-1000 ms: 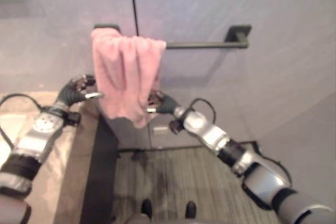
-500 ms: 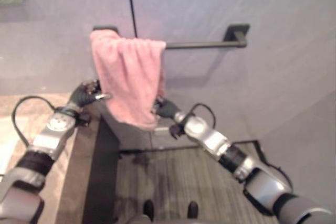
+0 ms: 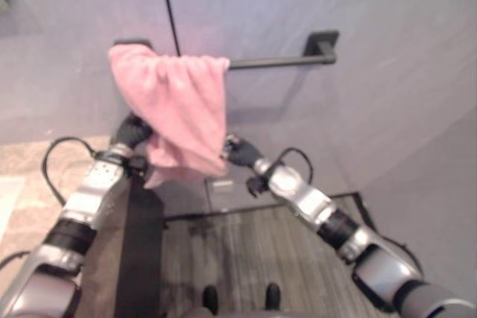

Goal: Put brush and paste in cup on sink, flatten towel.

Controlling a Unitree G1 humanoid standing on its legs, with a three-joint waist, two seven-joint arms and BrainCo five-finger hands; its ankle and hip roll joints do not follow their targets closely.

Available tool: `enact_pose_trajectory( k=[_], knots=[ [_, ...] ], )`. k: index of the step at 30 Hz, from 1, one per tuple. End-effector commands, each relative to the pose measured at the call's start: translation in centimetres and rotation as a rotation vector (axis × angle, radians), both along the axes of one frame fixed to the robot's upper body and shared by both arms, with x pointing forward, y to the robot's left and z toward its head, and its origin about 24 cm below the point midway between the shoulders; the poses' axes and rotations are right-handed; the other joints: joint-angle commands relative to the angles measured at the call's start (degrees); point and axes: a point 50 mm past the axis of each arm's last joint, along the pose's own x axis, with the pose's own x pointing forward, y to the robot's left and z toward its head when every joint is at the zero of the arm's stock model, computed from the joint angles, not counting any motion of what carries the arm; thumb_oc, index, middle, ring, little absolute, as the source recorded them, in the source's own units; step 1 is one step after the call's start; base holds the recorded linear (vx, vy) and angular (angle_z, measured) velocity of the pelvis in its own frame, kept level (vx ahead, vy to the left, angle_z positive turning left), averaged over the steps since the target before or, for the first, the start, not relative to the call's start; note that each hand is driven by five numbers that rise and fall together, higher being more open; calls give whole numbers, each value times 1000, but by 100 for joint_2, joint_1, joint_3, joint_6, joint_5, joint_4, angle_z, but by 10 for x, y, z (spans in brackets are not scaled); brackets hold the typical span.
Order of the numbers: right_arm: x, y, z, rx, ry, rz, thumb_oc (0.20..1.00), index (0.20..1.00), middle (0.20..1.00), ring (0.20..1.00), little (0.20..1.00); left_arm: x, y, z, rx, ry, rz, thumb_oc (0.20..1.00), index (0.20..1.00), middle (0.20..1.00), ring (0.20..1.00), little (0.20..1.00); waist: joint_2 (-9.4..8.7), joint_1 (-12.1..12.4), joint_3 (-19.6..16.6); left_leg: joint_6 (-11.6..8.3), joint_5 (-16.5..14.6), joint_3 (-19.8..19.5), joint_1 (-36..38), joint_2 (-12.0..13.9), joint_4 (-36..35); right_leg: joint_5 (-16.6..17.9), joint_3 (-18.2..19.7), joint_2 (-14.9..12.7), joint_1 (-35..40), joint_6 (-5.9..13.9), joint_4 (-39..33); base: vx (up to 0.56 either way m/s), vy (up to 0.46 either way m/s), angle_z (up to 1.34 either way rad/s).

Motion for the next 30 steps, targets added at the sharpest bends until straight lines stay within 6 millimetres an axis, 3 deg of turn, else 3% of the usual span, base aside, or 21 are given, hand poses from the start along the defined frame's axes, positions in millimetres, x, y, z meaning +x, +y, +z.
enact_pose_trajectory(
  k=[1,7,10,13,15,17,18,19,20,22,24,30],
  knots=[
    [0,4,47,151,-166,31,200,200,200,200,200,11,3,42,-12,-178,14,200,200,200,200,200,150,54,80,424,-636,-401,245,-242,96,-64,-551,-277,310,449,-8,0,0,0],
    [-5,-12,60,193,-245,-5,200,200,200,200,200,5,-1,42,0,-200,3,200,200,200,200,200,167,11,72,429,-644,-405,266,-247,103,-79,-560,-286,340,447,-8,0,0,0],
    [-12,-30,68,241,-299,-54,200,200,200,200,200,-11,-4,49,29,-267,-12,200,200,200,200,200,179,10,76,437,-644,-446,259,-250,106,-106,-592,-288,356,438,-8,7,-9,2],
    [-23,-51,68,293,-329,-102,200,200,200,200,200,-37,-4,36,-21,-269,-33,200,200,200,200,200,192,-3,81,451,-662,-476,275,-256,105,-131,-613,-298,388,421,-8,8,-4,1],
    [-29,-67,53,309,-283,-139,200,200,200,200,200,-65,2,24,8,-240,-49,200,200,200,200,200,198,34,93,456,-676,-502,298,-256,112,-161,-623,-297,423,406,-8,15,-14,-1],
    [-31,-70,45,293,-256,-145,200,200,200,200,200,-73,3,16,-10,-214,-51,200,200,200,200,200,198,42,96,454,-679,-506,300,-257,118,-173,-627,-298,431,401,-8,4,-18,0],
    [-34,-77,30,276,-203,-172,200,200,200,200,200,-82,1,-1,-64,-157,-50,200,200,200,200,200,198,63,93,453,-687,-532,317,-253,124,-204,-652,-302,470,390,-8,8,-35,3],
    [-34,-77,30,276,-203,-172,200,200,200,200,200,-82,1,-2,-65,-156,-50,200,200,200,200,200,200,60,90,452,-687,-534,318,-253,124,-205,-654,-301,473,390,-8,13,-53,8],
    [-36,-85,19,249,-169,-204,200,200,200,200,200,-90,-1,-18,-98,-93,-58,200,200,200,200,200,208,87,90,449,-700,-561,333,-248,141,-242,-688,-295,516,375,-8,7,-29,14],
    [-36,-89,18,248,-171,-224,200,200,200,200,200,-95,-2,-25,-116,-63,-64,200,200,200,200,200,217,98,93,442,-706,-593,343,-240,161,-276,-717,-290,563,362,-8,5,-43,16],
    [-35,-91,18,258,-171,-234,200,200,200,200,200,-96,-2,-26,-112,-61,-60,200,200,200,200,200,221,99,99,436,-706,-617,348,-240,176,-291,-730,-291,591,355,-8,-6,-36,9],
    [-37,-91,44,328,-284,-253,200,200,200,200,200,-98,-7,3,-169,-226,-29,200,200,200,200,200,235,107,56,402,-649,-747,358,-240,129,-369,-845,-290,668,296,-8,-16,-37,10]
  ],
)
